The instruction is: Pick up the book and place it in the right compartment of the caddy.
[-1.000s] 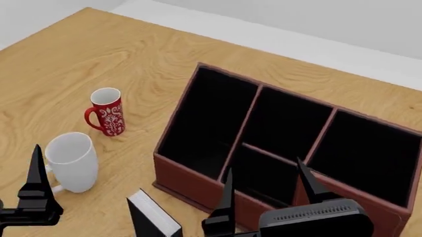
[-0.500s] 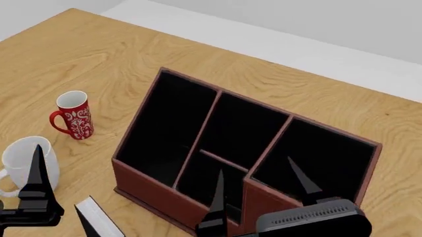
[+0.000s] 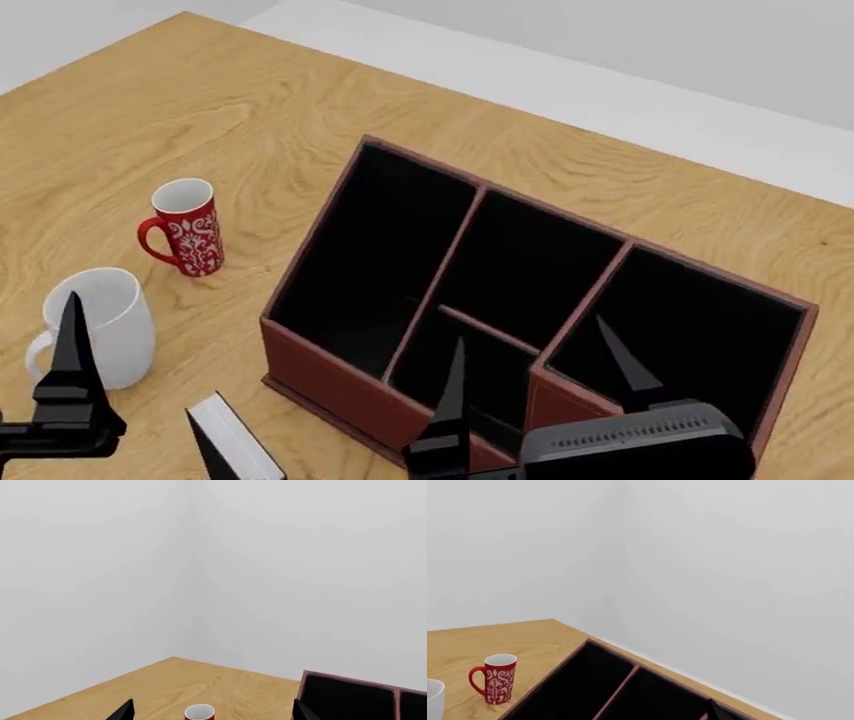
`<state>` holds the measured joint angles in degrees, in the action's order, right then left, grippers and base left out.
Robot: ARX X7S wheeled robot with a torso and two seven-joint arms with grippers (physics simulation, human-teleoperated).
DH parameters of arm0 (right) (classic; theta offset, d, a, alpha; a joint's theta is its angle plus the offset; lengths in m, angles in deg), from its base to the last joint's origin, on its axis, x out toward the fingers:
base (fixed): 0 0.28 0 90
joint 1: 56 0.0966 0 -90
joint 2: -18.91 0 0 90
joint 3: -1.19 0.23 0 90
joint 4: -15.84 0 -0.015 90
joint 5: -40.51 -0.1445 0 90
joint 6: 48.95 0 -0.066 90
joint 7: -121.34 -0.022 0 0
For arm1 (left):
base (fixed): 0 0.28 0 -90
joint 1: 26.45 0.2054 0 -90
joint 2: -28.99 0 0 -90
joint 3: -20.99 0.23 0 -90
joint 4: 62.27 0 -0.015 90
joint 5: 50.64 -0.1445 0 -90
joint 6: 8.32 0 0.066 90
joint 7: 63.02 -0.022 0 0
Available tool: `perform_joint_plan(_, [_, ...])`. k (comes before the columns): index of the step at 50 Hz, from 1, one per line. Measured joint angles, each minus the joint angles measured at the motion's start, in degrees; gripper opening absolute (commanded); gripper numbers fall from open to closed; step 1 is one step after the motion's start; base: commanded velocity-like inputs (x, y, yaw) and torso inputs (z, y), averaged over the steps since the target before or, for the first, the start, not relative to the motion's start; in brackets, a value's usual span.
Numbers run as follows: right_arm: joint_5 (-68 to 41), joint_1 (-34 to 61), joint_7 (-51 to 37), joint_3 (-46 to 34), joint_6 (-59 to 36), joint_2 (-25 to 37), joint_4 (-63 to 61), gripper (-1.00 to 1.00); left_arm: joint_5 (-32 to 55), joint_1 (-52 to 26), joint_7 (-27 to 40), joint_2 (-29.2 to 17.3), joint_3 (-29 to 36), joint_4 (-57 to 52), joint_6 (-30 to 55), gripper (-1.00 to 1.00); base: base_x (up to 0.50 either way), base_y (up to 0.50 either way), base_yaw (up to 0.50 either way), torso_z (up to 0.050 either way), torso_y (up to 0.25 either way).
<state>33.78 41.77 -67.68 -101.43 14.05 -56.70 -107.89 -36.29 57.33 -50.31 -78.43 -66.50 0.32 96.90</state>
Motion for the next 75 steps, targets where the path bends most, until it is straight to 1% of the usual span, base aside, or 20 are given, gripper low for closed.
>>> perform_joint_plan(2, [0.1,0.0,-0.2,-0.1,0.0,0.0,0.0,1.00,0.0,0.0,0.0,0.0,0.0,0.0,0.0,1.00,0.00,0.00,0.00,0.000,0.000])
perform_joint_plan(16, [0.7,0.1,-1.1,-0.7,-0.1,0.4,-0.2,1.00,0.4,0.0,0.4,-0.3,0.0,-0.2,0.0,1.00,0.00,0.00,0.49,0.000,0.000])
perform_joint_plan(24, [-0.4,0.0,-0.9,-0.5,0.1,0.4,-0.3,1.00,0.5,0.0,0.5,-0.5,0.0,-0.2,-0.1,1.00,0.00,0.00,0.00,0.000,0.000])
perform_joint_plan(30, [-1.8,-0.2,-0.1,-0.4,0.9,0.5,-0.3,1.00,0.5,0.0,0.7,-0.7,0.0,-0.1,-0.2,1.00,0.25,-0.35,0.00,0.000,0.000])
perform_joint_plan(45, [-2.9,0.0,0.0,-0.3,0.7,0.8,-0.2,1.00,0.9,0.0,0.9,-0.8,0.3,-0.1,-0.3,1.00,0.00,0.00,0.00,0.000,0.000])
perform_joint_plan(50, [-3.9,0.6,-0.1,-0.2,-0.8,0.6,-0.2,1.00,1.1,-0.1,1.0,-0.9,0.3,-0.2,-0.2,1.00,0.00,0.00,0.00,0.000,0.000])
perform_joint_plan(55, [-5.0,2.4,-0.4,-0.4,-4.1,0.2,-1.1,1.00,1.6,-0.3,1.2,-1.1,-0.2,-0.3,0.0,1.00,0.00,0.00,0.00,0.000,0.000])
perform_joint_plan(59, [-5.8,5.6,-0.9,-1.1,-8.9,-0.4,-2.3,1.00,2.2,-0.5,1.5,-1.3,-1.0,-0.2,0.3,1.00,0.00,0.00,0.00,0.000,0.000])
perform_joint_plan(67, [-8.2,15.8,-1.7,-3.8,-22.8,-3.0,-4.9,1.00,3.8,-1.0,2.0,-1.8,-3.2,0.1,0.8,1.00,0.00,0.00,0.00,0.000,0.001])
perform_joint_plan(75, [-11.6,26.6,-1.8,-4.9,-35.1,-7.6,-3.6,1.00,5.4,-1.7,3.2,-2.6,-6.3,0.4,2.0,1.00,0.00,0.00,0.00,0.000,0.000])
